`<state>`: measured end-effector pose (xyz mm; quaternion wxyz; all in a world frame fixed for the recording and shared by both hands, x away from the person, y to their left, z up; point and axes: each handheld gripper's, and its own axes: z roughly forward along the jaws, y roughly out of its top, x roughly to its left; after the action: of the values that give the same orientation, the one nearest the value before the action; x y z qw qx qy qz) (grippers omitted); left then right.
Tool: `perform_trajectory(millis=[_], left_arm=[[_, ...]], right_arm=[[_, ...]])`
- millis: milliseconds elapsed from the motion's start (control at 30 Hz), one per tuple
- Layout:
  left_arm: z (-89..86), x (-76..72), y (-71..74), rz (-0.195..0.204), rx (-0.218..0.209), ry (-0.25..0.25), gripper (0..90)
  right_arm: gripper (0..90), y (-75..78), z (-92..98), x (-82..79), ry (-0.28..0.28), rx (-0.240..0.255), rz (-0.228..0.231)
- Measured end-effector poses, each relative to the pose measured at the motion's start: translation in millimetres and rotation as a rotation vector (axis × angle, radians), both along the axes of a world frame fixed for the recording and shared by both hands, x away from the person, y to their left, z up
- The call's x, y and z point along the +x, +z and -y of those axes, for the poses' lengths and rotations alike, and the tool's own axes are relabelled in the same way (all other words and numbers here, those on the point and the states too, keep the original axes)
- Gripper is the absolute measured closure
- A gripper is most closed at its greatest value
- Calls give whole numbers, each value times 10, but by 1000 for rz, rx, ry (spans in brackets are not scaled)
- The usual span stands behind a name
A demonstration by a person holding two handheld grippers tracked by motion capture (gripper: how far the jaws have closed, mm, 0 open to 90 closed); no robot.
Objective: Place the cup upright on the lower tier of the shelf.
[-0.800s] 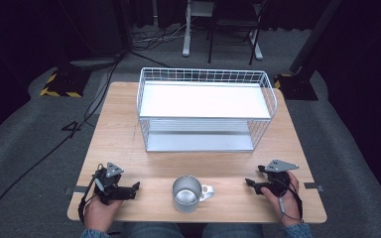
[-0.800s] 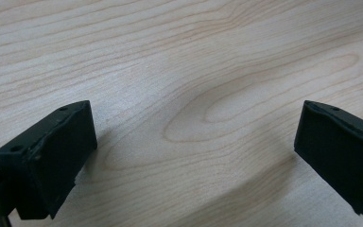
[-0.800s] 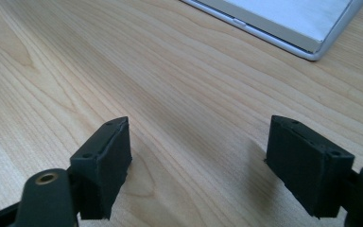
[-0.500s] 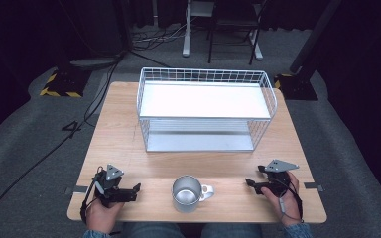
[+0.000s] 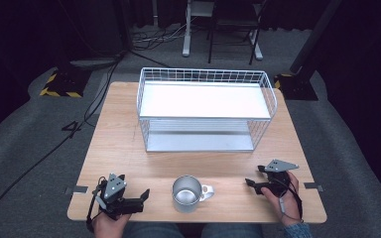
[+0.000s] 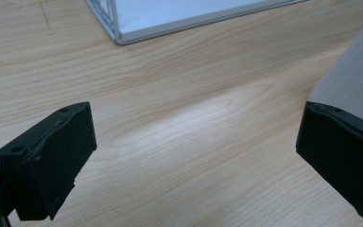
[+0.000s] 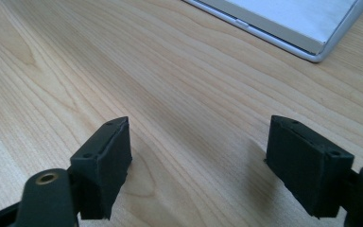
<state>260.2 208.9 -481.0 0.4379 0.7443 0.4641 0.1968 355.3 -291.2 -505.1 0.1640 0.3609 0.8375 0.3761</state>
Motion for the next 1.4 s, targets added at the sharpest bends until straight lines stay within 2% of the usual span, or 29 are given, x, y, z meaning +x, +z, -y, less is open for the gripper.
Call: perform_trajectory(millis=[100,267,300,567,667,867,967,1000,1133,1233,1400], left_arm=[[16,-70,51,22,-23,-17,0],[13,-121,79,45,-19,-25,0],[20,-132,78,41,-28,-25,0],[91,-164,84,46,-19,-60,0],[162,-194,81,52,-40,-79,0],[342,-227,90,78,-53,-119,0],[395,-232,80,77,-73,-133,0],[406,-229,75,83,-76,-152,0],[485,-236,73,111,-98,-177,0],[544,-230,74,111,-111,-187,0],[642,-195,57,102,-109,-214,0]], right_arm=[[241,1,-3,-6,15,1,0],[241,1,-3,-5,17,1,0],[241,1,-3,-5,17,1,0],[241,1,-3,-5,17,1,0],[241,1,-3,-5,17,1,0],[241,1,-3,-6,16,1,0],[241,1,-3,-6,16,1,0],[241,1,-3,-6,16,1,0],[242,1,-4,-6,17,1,0],[241,1,-4,-5,17,1,0],[241,1,-4,-6,16,1,0]])
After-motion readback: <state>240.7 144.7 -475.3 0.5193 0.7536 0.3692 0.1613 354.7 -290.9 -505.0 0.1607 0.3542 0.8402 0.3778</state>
